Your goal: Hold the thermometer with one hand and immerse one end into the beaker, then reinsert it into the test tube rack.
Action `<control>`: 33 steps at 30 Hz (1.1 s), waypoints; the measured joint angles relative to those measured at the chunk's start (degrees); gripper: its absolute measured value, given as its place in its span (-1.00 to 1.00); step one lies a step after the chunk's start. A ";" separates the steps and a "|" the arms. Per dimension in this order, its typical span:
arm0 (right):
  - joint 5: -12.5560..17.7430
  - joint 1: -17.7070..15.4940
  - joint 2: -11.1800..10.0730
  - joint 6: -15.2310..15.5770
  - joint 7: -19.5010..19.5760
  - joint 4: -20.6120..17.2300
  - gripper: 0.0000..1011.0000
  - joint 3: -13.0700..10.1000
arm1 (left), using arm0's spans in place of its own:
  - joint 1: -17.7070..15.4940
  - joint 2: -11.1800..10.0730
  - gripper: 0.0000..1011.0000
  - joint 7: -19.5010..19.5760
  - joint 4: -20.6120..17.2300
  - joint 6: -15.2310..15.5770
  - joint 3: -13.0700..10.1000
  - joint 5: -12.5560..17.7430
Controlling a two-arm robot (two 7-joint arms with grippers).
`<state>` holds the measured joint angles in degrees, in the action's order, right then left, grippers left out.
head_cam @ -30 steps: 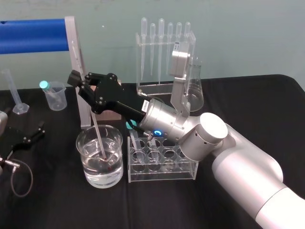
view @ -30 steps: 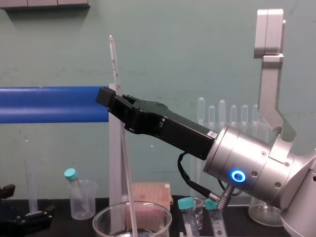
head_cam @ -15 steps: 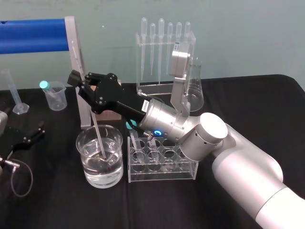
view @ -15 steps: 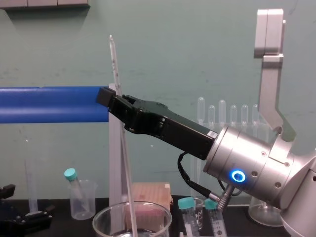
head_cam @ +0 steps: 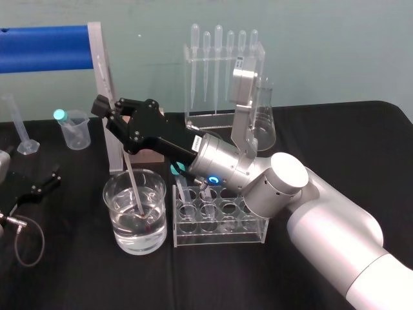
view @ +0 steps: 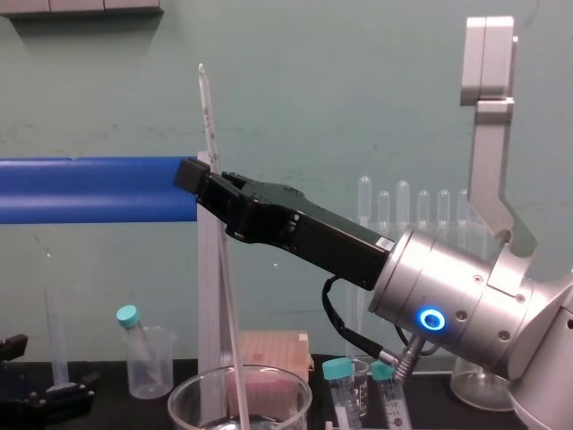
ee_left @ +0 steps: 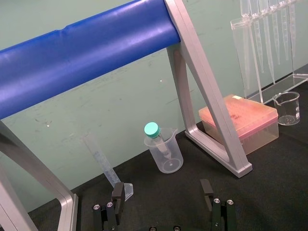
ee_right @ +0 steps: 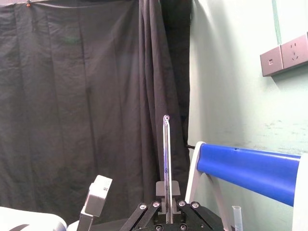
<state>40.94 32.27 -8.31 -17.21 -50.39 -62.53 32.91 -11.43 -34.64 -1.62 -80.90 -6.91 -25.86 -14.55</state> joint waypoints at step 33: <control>0.00 0.00 0.00 0.00 0.00 0.00 -0.89 0.00 | 0.00 0.00 0.99 0.00 0.00 0.00 0.00 0.00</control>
<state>40.94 32.27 -8.31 -17.22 -50.39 -62.53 32.91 -11.43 -34.65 -1.62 -80.90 -6.91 -25.86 -14.55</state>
